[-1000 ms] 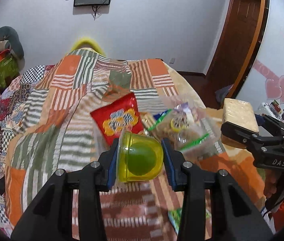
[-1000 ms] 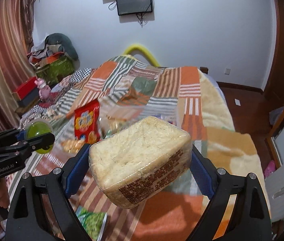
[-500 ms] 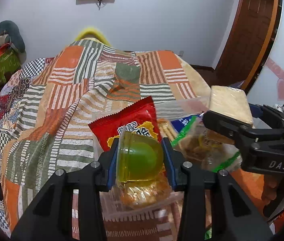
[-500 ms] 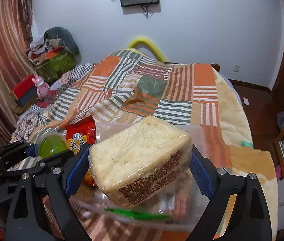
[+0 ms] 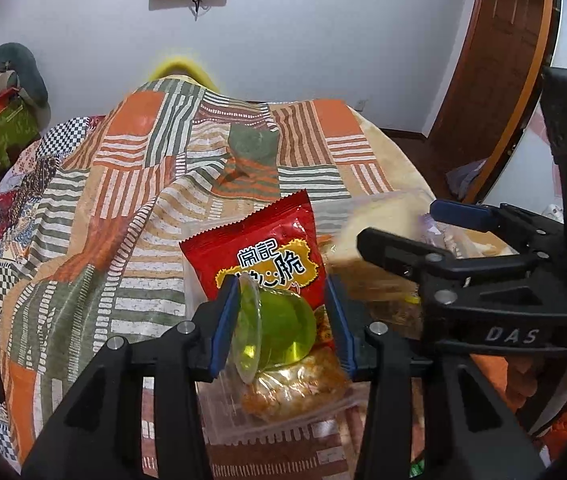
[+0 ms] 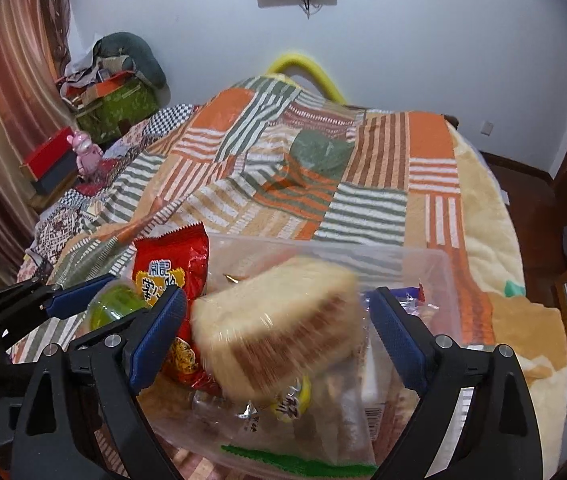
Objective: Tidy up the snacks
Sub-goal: 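Carry the jelly cup and bread loaf into the clear box and release both, then grasp the yellow chip bag with the left tool while the right tool grasps the green pea-snack bag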
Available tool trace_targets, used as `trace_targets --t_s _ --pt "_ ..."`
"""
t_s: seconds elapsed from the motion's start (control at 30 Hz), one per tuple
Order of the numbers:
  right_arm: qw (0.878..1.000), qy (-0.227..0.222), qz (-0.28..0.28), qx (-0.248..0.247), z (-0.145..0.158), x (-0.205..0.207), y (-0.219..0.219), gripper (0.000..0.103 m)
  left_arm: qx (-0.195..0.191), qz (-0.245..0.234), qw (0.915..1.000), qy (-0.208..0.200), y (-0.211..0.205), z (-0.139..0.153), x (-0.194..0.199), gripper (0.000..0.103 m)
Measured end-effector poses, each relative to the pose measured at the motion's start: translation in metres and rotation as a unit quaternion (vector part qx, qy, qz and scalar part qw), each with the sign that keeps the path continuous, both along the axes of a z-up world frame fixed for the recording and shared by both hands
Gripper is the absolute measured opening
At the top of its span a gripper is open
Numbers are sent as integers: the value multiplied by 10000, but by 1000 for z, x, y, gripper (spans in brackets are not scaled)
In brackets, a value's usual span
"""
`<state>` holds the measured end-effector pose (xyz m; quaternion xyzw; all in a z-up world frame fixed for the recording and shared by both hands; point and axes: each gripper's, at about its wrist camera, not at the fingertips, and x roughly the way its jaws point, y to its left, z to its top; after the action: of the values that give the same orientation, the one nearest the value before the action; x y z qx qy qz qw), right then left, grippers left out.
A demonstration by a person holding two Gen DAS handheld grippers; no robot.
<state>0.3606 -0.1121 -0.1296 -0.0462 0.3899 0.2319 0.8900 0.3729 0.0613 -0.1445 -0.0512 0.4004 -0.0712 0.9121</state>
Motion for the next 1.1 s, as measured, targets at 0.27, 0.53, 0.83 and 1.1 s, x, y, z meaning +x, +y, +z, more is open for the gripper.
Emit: trace_targets --t_s 0.27,0.53,0.83,1.1 --pt "9991 -425 68 -60 26 -35 -15 93 -32 56 9999 -149 3 25 -31 46" --pt "9977 -607 195 -209 28 -81 -31 93 143 150 9990 -393 6 44 -78 59" --pt "9986 -60 395 -356 -17 -127 -36 93 346 136 9992 -160 5 24 -133 70" --pt "9945 734 592 -461 -65 -127 -14 85 187 233 9991 314 10 -14 -169 70"
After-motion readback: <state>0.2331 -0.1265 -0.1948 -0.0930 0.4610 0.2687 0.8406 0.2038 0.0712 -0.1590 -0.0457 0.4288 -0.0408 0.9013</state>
